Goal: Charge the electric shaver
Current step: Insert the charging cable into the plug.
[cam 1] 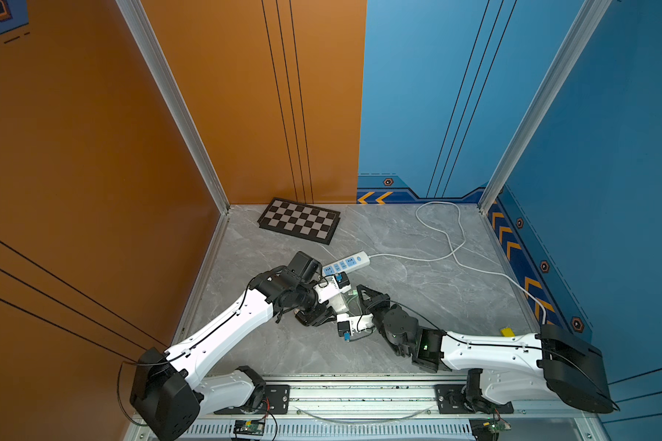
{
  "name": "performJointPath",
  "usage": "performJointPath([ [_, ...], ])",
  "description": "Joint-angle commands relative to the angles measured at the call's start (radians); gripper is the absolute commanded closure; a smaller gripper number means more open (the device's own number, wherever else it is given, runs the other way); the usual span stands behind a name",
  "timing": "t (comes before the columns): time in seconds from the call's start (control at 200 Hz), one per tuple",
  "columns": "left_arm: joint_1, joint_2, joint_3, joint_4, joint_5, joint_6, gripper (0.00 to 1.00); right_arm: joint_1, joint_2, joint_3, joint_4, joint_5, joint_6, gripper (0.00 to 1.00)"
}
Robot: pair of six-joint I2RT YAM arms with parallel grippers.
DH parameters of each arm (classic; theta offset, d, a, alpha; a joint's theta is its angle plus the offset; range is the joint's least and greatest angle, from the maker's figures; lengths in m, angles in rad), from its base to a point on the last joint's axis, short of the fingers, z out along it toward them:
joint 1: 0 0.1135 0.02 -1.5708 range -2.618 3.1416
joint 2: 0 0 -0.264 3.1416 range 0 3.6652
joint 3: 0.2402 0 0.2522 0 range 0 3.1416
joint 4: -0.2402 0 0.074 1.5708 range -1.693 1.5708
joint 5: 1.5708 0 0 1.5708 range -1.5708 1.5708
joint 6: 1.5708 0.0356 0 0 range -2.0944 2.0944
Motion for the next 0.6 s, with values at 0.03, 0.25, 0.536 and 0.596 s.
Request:
performJointPath([
  [0.03,-0.005,-0.032,0.007,0.005,-0.01,0.023,1.0,0.007,0.003,-0.01,0.025,0.043,-0.008,1.0],
  [0.25,-0.03,-0.053,-0.004,0.004,-0.077,0.043,1.0,0.014,0.012,-0.018,0.019,0.049,-0.011,1.0],
  [0.536,-0.077,-0.039,-0.007,0.005,-0.182,0.08,1.0,0.034,0.029,-0.02,0.015,0.068,-0.004,1.0],
  [0.596,-0.076,-0.034,-0.005,0.005,-0.178,0.08,1.0,0.042,0.039,-0.021,0.04,0.079,-0.016,1.0],
])
